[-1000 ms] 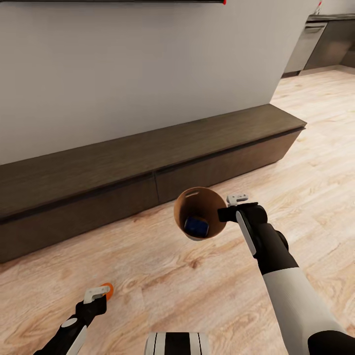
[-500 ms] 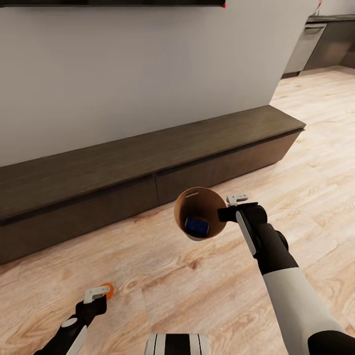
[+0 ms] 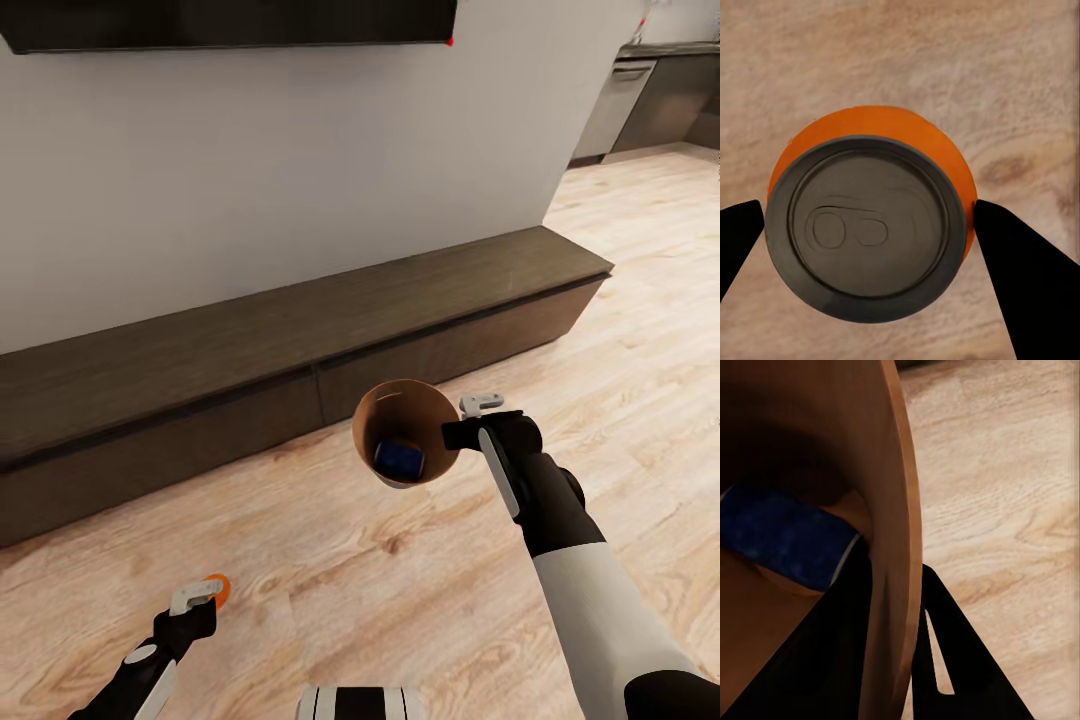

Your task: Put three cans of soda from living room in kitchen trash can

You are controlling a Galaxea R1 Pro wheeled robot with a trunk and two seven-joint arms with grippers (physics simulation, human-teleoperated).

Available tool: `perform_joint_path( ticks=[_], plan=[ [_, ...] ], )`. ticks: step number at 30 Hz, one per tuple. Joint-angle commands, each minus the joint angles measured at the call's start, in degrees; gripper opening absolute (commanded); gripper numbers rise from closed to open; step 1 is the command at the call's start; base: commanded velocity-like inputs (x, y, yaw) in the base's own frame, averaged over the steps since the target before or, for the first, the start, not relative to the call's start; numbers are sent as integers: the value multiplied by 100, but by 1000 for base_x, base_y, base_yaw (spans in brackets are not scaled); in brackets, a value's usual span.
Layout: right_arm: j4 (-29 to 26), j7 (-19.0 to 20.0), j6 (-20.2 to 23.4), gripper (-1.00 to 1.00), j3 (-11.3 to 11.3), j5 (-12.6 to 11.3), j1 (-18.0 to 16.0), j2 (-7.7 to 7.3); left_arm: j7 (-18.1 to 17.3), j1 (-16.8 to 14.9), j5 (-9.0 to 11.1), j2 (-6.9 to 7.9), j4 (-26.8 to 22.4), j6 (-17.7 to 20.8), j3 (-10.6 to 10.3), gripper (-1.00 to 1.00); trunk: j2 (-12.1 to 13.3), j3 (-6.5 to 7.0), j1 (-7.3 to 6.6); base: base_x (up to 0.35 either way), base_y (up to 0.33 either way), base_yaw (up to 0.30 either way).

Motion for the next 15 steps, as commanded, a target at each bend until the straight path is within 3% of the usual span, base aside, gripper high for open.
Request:
perform_joint_path(
  ticks=[1, 15],
  plan=[
    [-1, 22, -1, -100, -2, -86, -1, 1, 0, 0, 0, 0, 1, 0, 0, -100, 42, 28, -23, 0, 0, 0],
    [-1, 22, -1, -100, -3, -86, -1, 1, 0, 0, 0, 0, -7, 0, 0, -100, 603, 408, -331, 0, 0, 0]
  ],
)
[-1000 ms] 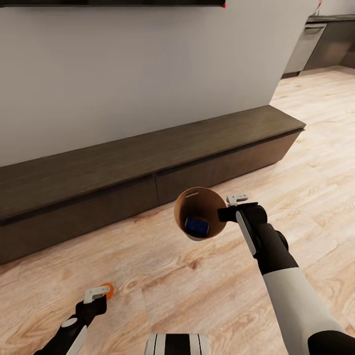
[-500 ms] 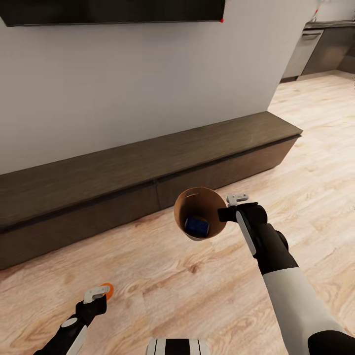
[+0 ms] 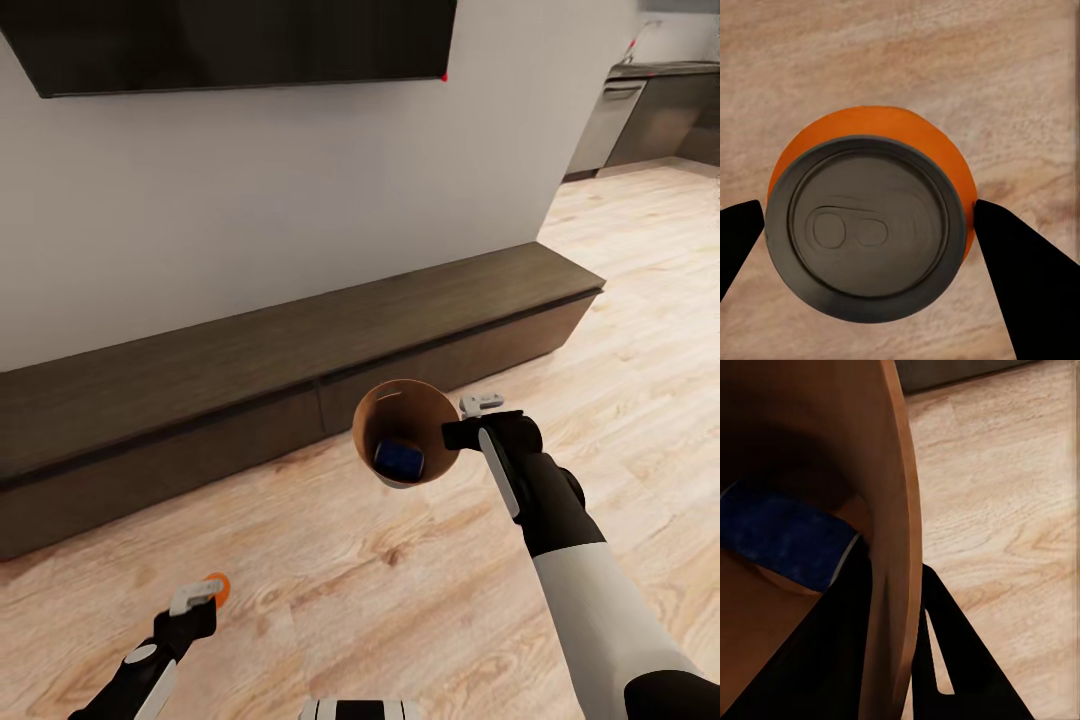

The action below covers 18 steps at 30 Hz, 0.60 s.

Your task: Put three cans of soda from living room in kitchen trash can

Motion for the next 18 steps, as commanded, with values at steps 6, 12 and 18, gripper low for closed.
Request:
perform_joint_path(
  ticks=[6, 12, 18],
  plan=[
    [-2, 21, -1, -100, -1, -82, -1, 1, 0, 0, 0, 1, 0, 0, 0, -100, 242, 164, -133, 0, 0, 0],
    [-1, 23, -1, -100, -2, -82, -1, 1, 0, 0, 0, 1, 1, 0, 0, -100, 483, 327, -265, 0, 0, 0],
    [-1, 22, -1, -100, -2, -82, -1, 1, 0, 0, 0, 1, 2, 0, 0, -100, 724, 490, -396, 0, 0, 0]
  ],
)
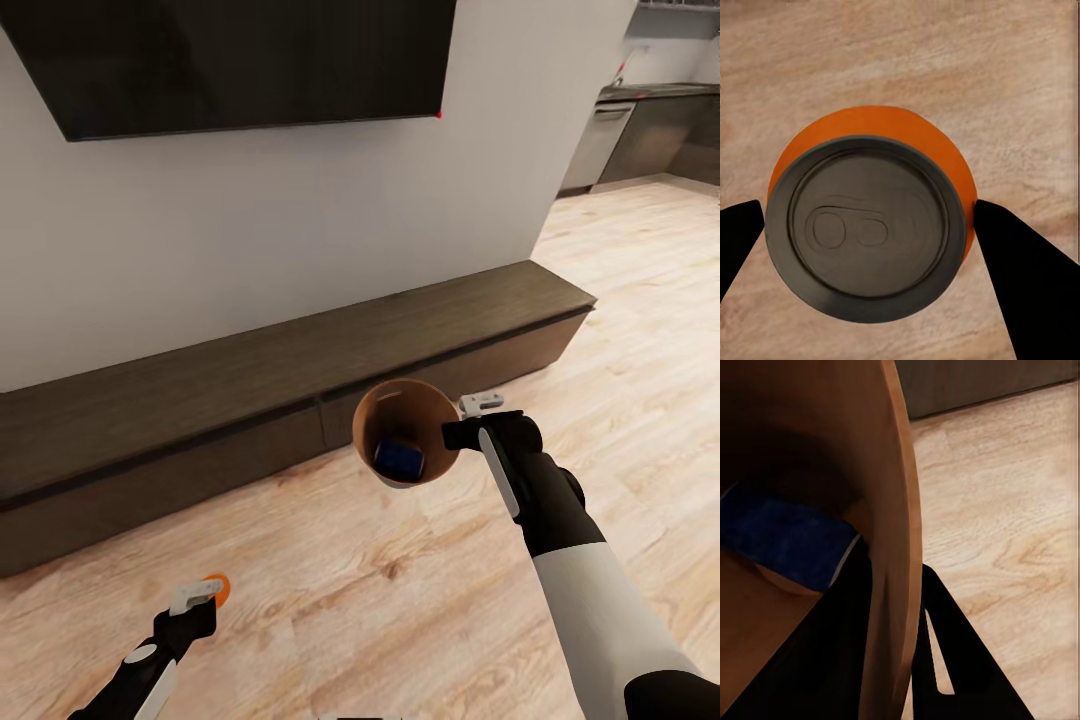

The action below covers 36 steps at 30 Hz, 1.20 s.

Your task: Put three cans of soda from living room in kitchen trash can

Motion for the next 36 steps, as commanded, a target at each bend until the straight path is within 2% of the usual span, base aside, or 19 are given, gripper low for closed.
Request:
perform_joint_path(
  ticks=[1, 14, 20, 36],
  plan=[
    [-1, 21, -1, -100, -1, -80, -1, 1, 1, 0, 0, 0, 0, 0, 0, -100, 42, 28, -23, 0, 0, 0],
    [-1, 23, -1, -100, -1, -80, -1, 1, 1, 0, 0, 0, -1, 0, 0, -100, 563, 381, -309, 0, 0, 0],
    [-1, 22, -1, -100, -1, -80, -1, 1, 1, 0, 0, 0, -1, 0, 0, -100, 563, 414, -309, 0, 0, 0],
    [-1, 22, -1, -100, -1, -80, 1, 1, 1, 1, 0, 0, -1, 0, 0, -100, 1205, 814, -660, 0, 0, 0]
  ],
)
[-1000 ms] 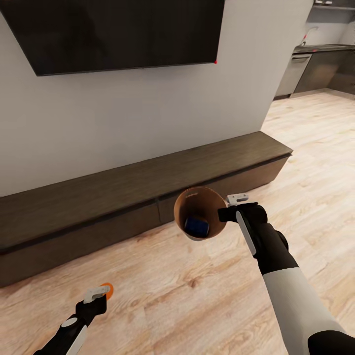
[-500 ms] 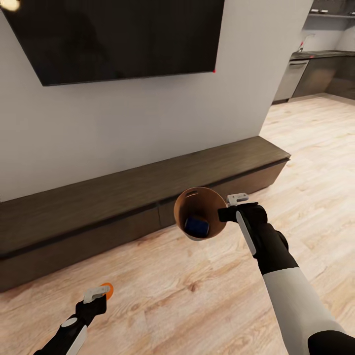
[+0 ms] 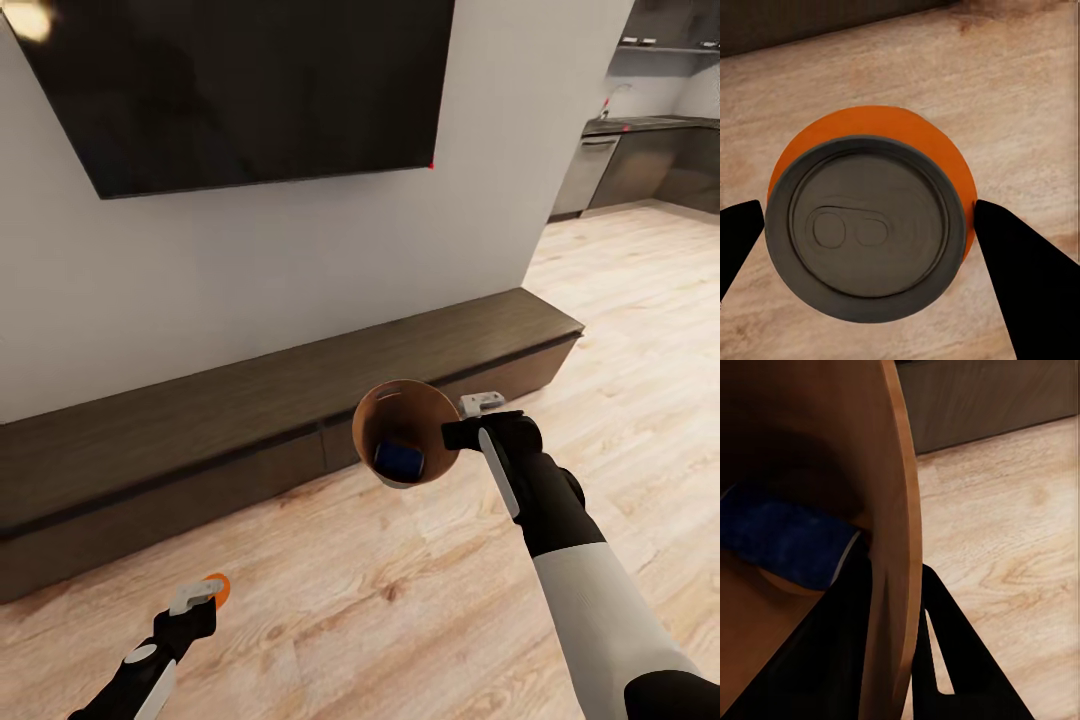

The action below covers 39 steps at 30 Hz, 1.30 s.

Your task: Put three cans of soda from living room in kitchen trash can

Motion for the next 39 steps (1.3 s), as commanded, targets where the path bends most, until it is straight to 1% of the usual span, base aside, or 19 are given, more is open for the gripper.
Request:
perform_joint_path(
  ticks=[1, 39],
  plan=[
    [-2, 21, -1, -100, -2, -73, -2, 1, 0, 0, 0, 0, 1, 0, 0, -100, 42, 28, -23, 0, 0, 0],
    [-2, 23, -1, -100, -2, -73, 6, 1, 0, -1, 0, 0, 1, 0, 1, -100, 1566, 1062, -858, 0, 0, 0]
  ],
)
